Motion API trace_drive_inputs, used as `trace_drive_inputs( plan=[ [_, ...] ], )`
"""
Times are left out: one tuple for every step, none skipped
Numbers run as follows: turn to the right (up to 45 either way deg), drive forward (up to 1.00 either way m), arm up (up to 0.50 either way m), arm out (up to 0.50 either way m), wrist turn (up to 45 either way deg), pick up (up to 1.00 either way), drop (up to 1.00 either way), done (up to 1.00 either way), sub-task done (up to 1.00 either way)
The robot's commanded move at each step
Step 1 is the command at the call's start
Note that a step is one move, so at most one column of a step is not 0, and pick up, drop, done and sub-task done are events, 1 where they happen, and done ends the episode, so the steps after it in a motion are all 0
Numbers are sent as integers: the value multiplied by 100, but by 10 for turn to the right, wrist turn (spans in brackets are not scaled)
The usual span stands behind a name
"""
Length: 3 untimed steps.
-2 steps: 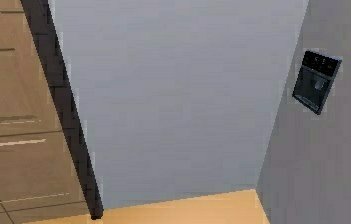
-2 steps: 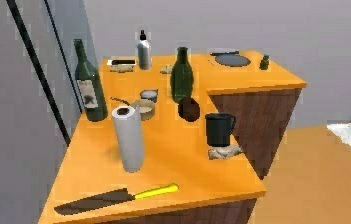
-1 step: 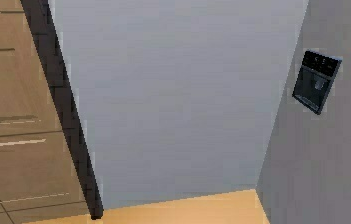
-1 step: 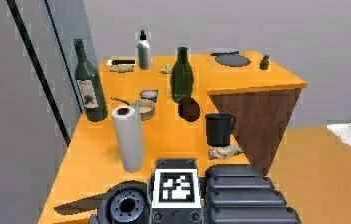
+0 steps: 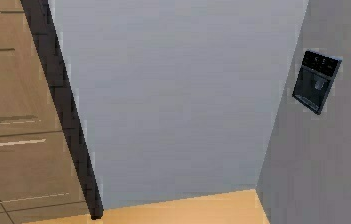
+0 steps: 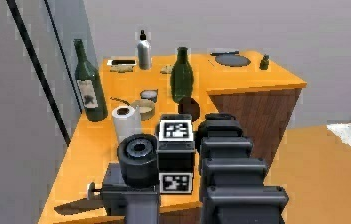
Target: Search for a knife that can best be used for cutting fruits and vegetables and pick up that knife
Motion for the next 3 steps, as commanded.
trace_drive_inputs(
  plan=[
    [0, 0, 0, 0, 450, 0, 0, 0, 0],
    [0, 0, 0, 0, 450, 0, 0, 0, 0],
    [0, 0, 0, 0, 450, 0, 0, 0, 0]
  ],
)
